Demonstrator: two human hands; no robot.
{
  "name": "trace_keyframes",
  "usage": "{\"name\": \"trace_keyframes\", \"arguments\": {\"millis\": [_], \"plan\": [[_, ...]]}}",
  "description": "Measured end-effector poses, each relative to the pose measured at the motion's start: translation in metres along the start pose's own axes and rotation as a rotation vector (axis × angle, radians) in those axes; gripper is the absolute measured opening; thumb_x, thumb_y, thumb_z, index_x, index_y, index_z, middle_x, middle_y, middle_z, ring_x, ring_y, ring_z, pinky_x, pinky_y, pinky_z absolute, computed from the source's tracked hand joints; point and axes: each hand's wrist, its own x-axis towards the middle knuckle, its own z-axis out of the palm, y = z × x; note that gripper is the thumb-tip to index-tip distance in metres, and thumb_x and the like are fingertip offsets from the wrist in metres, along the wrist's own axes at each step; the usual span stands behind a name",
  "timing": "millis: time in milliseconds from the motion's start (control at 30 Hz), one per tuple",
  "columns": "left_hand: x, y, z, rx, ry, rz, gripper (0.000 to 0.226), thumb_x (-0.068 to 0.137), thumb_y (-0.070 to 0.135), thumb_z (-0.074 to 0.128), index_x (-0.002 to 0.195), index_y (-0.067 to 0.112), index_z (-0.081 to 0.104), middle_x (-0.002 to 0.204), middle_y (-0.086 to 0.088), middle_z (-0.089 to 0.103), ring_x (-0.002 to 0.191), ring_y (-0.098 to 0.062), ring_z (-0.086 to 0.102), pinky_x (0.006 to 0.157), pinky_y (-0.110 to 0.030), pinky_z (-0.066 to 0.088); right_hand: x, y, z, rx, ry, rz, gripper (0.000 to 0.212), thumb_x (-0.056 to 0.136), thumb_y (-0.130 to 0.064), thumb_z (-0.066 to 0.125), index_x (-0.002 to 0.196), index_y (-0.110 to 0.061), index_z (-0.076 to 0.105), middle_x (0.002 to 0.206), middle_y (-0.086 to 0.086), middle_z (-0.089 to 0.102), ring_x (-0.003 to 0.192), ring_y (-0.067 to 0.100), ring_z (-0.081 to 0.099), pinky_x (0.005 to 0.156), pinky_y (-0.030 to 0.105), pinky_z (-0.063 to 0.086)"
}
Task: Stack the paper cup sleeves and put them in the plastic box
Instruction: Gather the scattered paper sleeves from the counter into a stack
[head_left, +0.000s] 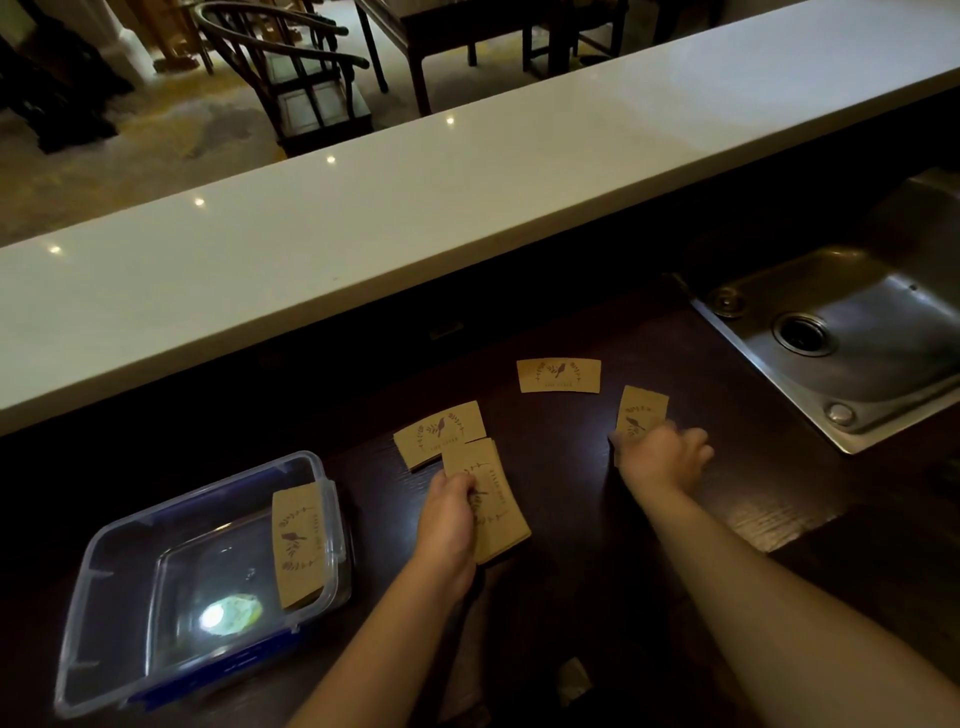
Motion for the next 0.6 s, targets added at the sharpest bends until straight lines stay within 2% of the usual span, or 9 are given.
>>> {"name": "trace_keyframes", "arguments": {"millis": [100, 167, 233, 267, 333, 400, 500, 600], "plan": [[-0.001, 0.003, -0.002, -0.003, 0.011, 0.005, 0.019, 0.094, 0.019, 0.044, 0.104, 0.023, 0.060, 0.094, -0.007, 0.070, 0.087, -0.027, 0.067, 0.076, -0.045, 0.056, 0.005, 0.000, -0.003, 0.082, -0.010, 0.015, 0.063, 0.074, -0.039, 0.076, 0.120, -0.005, 0.051, 0.128, 0.022, 0.046, 0.119, 0.040, 0.042, 0.094, 0.052, 0.042], [-0.002, 0.006, -0.003, 0.000, 0.021, -0.007, 0.021, 0.094, 0.020, 0.044, 0.108, 0.023, 0.059, 0.098, -0.009, 0.070, 0.091, -0.028, 0.066, 0.080, -0.047, 0.055, 0.008, 0.000, -0.007, 0.178, -0.030, 0.000, 0.045, 0.080, -0.029, 0.072, 0.117, -0.010, 0.055, 0.123, 0.018, 0.054, 0.112, 0.038, 0.052, 0.089, 0.049, 0.047], [-0.004, 0.008, -0.004, 0.004, 0.022, -0.018, 0.022, 0.094, 0.021, 0.044, 0.110, 0.022, 0.058, 0.100, -0.010, 0.069, 0.093, -0.030, 0.066, 0.083, -0.050, 0.054, 0.007, -0.002, -0.012, 0.402, -0.072, 0.003, 0.023, 0.086, -0.019, 0.064, 0.108, -0.014, 0.061, 0.112, 0.013, 0.065, 0.097, 0.031, 0.063, 0.082, 0.047, 0.054], [-0.004, 0.010, -0.004, 0.002, 0.021, -0.021, 0.022, 0.093, 0.022, 0.045, 0.111, 0.021, 0.058, 0.100, -0.010, 0.069, 0.094, -0.030, 0.066, 0.085, -0.051, 0.054, 0.003, -0.004, -0.014, 0.596, -0.137, 0.039, 0.018, 0.086, -0.015, 0.063, 0.105, -0.014, 0.063, 0.106, 0.012, 0.068, 0.090, 0.027, 0.066, 0.078, 0.044, 0.056], [-0.005, 0.011, -0.004, -0.007, 0.018, -0.027, 0.022, 0.092, 0.024, 0.046, 0.110, 0.021, 0.059, 0.099, -0.010, 0.069, 0.093, -0.029, 0.066, 0.083, -0.050, 0.055, -0.014, -0.012, -0.021, 0.966, -0.381, 0.125, 0.017, 0.085, -0.011, 0.066, 0.102, -0.012, 0.066, 0.098, 0.009, 0.073, 0.083, 0.022, 0.070, 0.072, 0.036, 0.057], [-0.006, 0.012, -0.004, -0.030, 0.011, -0.044, 0.023, 0.092, 0.029, 0.046, 0.109, 0.022, 0.060, 0.098, -0.009, 0.071, 0.090, -0.027, 0.068, 0.075, -0.045, 0.057, -0.038, -0.017, -0.023, 1.131, -0.609, 0.070, 0.016, 0.083, -0.011, 0.068, 0.099, -0.013, 0.068, 0.091, 0.007, 0.077, 0.082, 0.020, 0.073, 0.066, 0.031, 0.058], [-0.007, 0.013, -0.004, -0.104, -0.034, -0.063, 0.032, 0.094, 0.041, 0.043, 0.101, 0.022, 0.067, 0.089, -0.005, 0.077, 0.081, -0.023, 0.073, 0.060, -0.037, 0.058, -0.078, -0.020, -0.014, 1.072, -0.732, -0.156, 0.017, 0.082, -0.015, 0.070, 0.098, -0.016, 0.069, 0.087, 0.003, 0.078, 0.081, 0.018, 0.074, 0.060, 0.024, 0.057], [-0.008, 0.015, -0.003, -0.150, -0.078, -0.066, 0.042, 0.094, 0.049, 0.040, 0.095, 0.022, 0.072, 0.089, -0.005, 0.078, 0.081, -0.021, 0.074, 0.062, -0.036, 0.058, -0.105, -0.018, 0.003, 0.881, -0.704, -0.290, 0.019, 0.080, -0.019, 0.073, 0.099, -0.018, 0.068, 0.081, 0.000, 0.076, 0.077, 0.017, 0.074, 0.062, 0.031, 0.058]]}}
